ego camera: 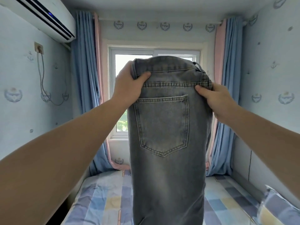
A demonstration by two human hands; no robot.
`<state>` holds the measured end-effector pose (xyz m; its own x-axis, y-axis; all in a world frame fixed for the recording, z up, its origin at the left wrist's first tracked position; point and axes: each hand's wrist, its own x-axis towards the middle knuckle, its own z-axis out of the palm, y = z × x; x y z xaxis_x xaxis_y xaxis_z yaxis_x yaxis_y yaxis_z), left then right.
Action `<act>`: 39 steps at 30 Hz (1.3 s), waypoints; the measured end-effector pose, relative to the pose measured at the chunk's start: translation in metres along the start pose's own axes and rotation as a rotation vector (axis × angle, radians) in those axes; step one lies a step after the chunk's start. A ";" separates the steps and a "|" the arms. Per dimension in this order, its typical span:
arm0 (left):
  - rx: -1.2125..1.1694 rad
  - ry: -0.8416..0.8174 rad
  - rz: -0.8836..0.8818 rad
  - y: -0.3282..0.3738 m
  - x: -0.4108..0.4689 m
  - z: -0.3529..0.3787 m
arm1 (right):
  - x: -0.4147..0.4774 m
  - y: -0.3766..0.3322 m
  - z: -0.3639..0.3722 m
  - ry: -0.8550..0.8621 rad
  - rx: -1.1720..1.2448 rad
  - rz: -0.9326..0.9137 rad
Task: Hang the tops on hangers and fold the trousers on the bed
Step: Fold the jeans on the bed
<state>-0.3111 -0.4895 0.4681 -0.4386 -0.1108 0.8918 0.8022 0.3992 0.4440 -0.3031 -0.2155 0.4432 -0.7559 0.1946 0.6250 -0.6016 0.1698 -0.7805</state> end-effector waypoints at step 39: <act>0.066 -0.210 -0.910 -0.512 -0.280 -0.044 | -0.091 0.486 0.284 -0.347 -0.199 0.766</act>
<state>-0.5813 -0.7033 -0.0053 -0.9559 -0.2418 0.1666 0.0922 0.2918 0.9520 -0.5999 -0.4246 0.0035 -0.9903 0.0244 -0.1367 0.1379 0.2849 -0.9486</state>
